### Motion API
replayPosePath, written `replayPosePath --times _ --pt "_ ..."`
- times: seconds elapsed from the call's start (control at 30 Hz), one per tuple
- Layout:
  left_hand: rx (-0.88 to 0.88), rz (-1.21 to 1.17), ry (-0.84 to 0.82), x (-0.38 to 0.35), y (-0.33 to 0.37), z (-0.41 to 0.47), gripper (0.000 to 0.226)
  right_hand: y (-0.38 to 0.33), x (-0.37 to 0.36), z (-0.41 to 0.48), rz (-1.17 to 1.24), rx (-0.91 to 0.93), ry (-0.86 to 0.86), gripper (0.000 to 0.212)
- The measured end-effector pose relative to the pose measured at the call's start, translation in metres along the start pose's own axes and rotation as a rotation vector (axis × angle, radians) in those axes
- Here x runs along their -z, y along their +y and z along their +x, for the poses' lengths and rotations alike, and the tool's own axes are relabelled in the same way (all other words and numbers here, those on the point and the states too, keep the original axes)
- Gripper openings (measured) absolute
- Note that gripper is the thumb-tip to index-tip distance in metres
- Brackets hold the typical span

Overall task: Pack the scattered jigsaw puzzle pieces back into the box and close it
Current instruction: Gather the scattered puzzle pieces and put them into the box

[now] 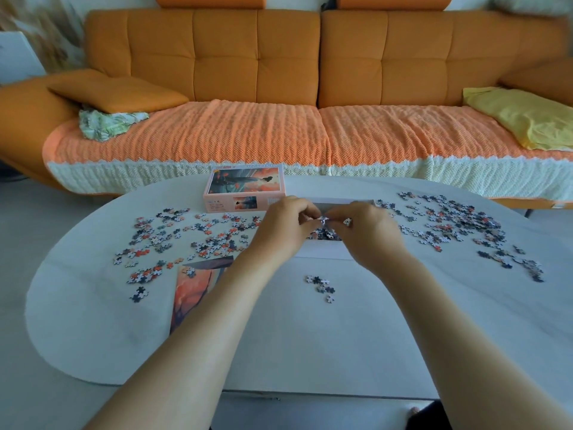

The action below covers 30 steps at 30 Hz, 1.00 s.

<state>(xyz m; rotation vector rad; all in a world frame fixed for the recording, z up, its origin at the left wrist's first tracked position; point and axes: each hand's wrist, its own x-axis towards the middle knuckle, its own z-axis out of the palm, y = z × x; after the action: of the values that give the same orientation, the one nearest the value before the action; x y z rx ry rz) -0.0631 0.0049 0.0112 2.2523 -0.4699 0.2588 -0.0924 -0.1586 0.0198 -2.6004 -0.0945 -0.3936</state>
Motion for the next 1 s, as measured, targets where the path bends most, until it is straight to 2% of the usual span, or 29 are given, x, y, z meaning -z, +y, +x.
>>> replayPosePath --times 0.03,0.1,0.23,0.33,0.47,0.57,0.67,0.8,1.0 --pt "-0.02 0.063 -0.035 -0.002 -0.003 0.0 0.01 0.004 -0.002 0.0 -0.073 -0.015 -0.051 0.02" --pt "-0.085 0.192 -0.084 -0.004 -0.009 -0.001 0.016 0.011 -0.004 0.001 -0.058 -0.006 -0.081 0.021" --pt "-0.21 0.28 -0.023 0.0 -0.011 -0.006 0.015 0.009 0.003 -0.001 0.104 0.121 0.022 0.02" --pt "-0.257 0.246 -0.053 0.006 -0.008 -0.018 0.01 0.003 0.011 -0.012 0.129 0.195 -0.181 0.018" --pt "-0.191 0.256 -0.265 0.009 -0.007 -0.04 0.014 -0.002 0.017 -0.026 0.021 0.138 -0.48 0.024" --pt "-0.125 0.327 -0.399 0.007 -0.007 -0.053 0.026 -0.002 0.015 -0.035 -0.065 0.088 -0.603 0.036" --pt "-0.1 0.317 -0.453 0.006 -0.007 -0.059 0.03 -0.002 0.008 -0.039 -0.016 0.022 -0.568 0.029" --pt "-0.063 0.257 -0.43 0.004 -0.003 -0.062 0.023 -0.003 0.0 -0.04 0.07 -0.059 -0.485 0.016" --pt "-0.022 0.2 -0.39 0.003 -0.004 -0.063 0.01 -0.003 -0.002 -0.044 0.044 -0.013 -0.483 0.009"
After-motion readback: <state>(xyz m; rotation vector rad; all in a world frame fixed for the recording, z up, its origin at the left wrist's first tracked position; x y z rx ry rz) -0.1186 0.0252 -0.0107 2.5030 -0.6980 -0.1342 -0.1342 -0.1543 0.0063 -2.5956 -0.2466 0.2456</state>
